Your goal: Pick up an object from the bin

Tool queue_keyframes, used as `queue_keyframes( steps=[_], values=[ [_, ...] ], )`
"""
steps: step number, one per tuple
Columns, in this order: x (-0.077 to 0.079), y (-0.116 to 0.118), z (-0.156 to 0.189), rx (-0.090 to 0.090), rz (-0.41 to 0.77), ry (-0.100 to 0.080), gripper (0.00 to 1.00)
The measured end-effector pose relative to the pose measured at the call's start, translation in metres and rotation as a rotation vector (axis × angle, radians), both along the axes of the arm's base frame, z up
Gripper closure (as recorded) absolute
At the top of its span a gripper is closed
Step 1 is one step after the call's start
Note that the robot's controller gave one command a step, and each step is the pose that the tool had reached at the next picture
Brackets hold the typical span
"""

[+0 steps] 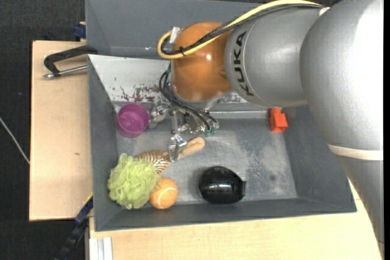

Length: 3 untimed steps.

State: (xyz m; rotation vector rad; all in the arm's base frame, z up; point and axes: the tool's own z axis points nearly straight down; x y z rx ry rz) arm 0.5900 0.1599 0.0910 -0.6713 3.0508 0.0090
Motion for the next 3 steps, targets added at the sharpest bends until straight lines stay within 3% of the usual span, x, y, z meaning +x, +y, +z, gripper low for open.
queue_keyframes(
  steps=[1, 2, 3],
  values=[
    [-0.037, 0.057, -0.018, -0.025, 0.314, 0.016, 1.0],
    [-0.037, 0.057, -0.018, -0.024, 0.314, 0.017, 1.0],
    [-0.033, 0.047, 0.018, -0.01, 0.323, 0.017, 1.0]
  ],
)
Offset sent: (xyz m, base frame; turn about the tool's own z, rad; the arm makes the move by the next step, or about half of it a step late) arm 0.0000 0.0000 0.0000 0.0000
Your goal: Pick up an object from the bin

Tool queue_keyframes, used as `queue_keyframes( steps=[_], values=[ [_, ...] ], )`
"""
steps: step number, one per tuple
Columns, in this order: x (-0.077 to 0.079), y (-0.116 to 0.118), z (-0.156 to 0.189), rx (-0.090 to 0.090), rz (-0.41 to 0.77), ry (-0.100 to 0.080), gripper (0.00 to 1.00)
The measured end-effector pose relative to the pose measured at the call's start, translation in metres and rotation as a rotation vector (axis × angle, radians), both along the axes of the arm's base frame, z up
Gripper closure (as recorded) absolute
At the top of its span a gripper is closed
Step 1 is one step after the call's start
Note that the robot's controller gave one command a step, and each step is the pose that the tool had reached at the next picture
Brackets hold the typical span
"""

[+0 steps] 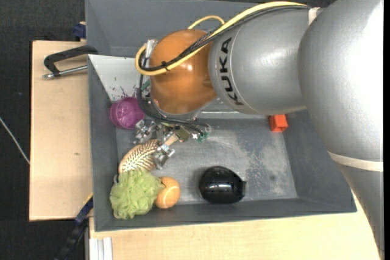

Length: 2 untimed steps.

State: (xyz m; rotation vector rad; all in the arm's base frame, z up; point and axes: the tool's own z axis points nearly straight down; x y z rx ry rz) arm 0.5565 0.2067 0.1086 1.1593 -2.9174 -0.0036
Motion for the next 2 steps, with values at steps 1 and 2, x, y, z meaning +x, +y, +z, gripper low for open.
queue_keyframes(
  steps=[1, 2],
  values=[
    [0.005, 0.003, 0.069, 0.001, -0.006, -0.005, 1.0],
    [0.006, 0.01, 0.1, 0.005, -0.024, -0.013, 1.0]
  ],
)
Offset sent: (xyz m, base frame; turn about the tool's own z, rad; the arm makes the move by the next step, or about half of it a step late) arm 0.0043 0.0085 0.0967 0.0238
